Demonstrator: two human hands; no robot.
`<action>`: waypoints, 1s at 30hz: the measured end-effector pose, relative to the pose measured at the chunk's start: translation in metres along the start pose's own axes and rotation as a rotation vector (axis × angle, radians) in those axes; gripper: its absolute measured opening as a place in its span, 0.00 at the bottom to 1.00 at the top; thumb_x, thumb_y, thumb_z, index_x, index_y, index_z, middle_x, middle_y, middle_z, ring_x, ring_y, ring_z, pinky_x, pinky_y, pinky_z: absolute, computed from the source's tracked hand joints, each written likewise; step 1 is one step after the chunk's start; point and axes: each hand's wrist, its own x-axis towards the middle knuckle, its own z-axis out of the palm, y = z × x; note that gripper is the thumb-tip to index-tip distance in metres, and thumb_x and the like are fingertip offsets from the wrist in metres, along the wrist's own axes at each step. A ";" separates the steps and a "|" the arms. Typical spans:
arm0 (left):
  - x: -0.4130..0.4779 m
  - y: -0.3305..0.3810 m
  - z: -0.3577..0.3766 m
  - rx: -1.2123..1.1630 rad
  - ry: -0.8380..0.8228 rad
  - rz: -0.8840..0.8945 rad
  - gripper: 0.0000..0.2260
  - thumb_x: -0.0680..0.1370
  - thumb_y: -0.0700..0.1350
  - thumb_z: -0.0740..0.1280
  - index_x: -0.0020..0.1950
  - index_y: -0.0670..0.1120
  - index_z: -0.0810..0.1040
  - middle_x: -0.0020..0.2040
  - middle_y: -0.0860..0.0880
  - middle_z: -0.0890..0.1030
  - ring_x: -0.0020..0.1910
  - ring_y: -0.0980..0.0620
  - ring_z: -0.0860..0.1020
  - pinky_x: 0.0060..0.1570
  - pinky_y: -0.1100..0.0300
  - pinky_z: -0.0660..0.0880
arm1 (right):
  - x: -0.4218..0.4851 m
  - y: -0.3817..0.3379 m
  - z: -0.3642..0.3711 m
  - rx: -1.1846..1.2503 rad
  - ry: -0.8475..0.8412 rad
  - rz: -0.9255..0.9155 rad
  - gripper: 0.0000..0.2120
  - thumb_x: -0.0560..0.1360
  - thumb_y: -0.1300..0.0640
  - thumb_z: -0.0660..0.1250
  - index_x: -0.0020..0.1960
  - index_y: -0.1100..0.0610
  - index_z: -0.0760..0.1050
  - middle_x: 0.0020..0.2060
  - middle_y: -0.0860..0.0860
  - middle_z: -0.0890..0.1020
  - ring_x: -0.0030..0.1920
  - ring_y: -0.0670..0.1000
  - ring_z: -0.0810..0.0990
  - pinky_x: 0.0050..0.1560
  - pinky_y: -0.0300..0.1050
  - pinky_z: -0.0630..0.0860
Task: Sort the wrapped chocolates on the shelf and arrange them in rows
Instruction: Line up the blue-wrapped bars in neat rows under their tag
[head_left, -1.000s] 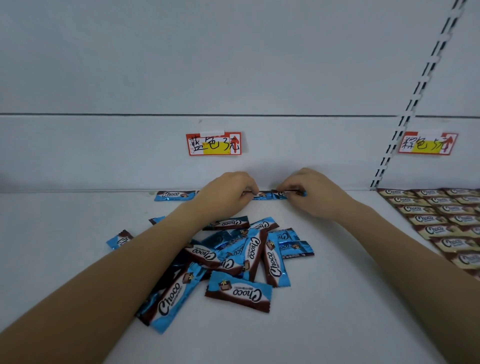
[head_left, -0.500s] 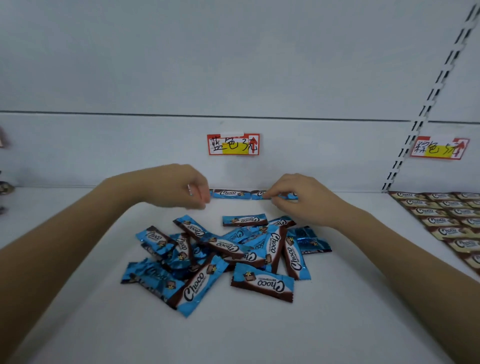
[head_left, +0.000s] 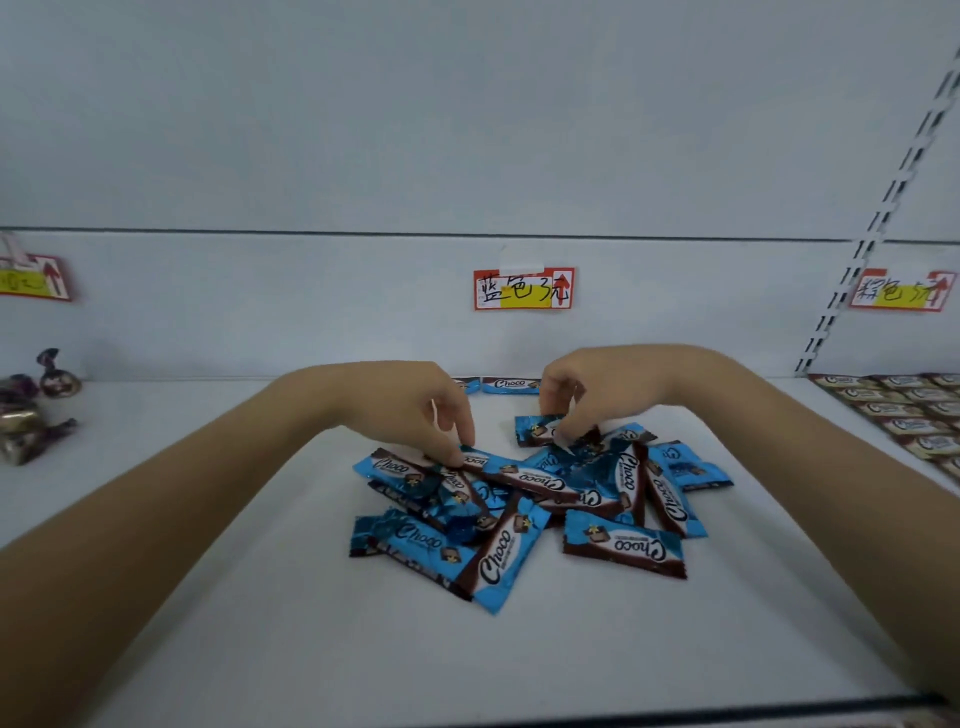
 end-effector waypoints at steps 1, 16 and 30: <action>0.000 -0.002 0.001 -0.012 0.012 0.010 0.06 0.74 0.52 0.68 0.49 0.55 0.75 0.48 0.58 0.73 0.46 0.61 0.72 0.44 0.70 0.68 | 0.002 -0.005 -0.002 0.035 0.001 0.003 0.07 0.72 0.56 0.70 0.46 0.51 0.72 0.41 0.45 0.75 0.40 0.44 0.73 0.42 0.37 0.70; 0.001 -0.032 0.016 -0.695 0.520 0.070 0.13 0.73 0.38 0.69 0.51 0.53 0.73 0.54 0.51 0.72 0.48 0.53 0.79 0.44 0.61 0.80 | 0.020 -0.002 0.018 0.824 0.484 0.021 0.04 0.74 0.64 0.66 0.44 0.55 0.74 0.46 0.56 0.81 0.39 0.48 0.80 0.42 0.41 0.79; 0.008 -0.040 0.028 -0.078 0.559 0.001 0.03 0.75 0.51 0.66 0.45 0.53 0.74 0.48 0.54 0.74 0.47 0.57 0.71 0.40 0.67 0.66 | 0.012 -0.003 0.030 0.091 0.507 -0.046 0.05 0.73 0.54 0.68 0.48 0.49 0.77 0.45 0.42 0.77 0.48 0.42 0.74 0.47 0.32 0.69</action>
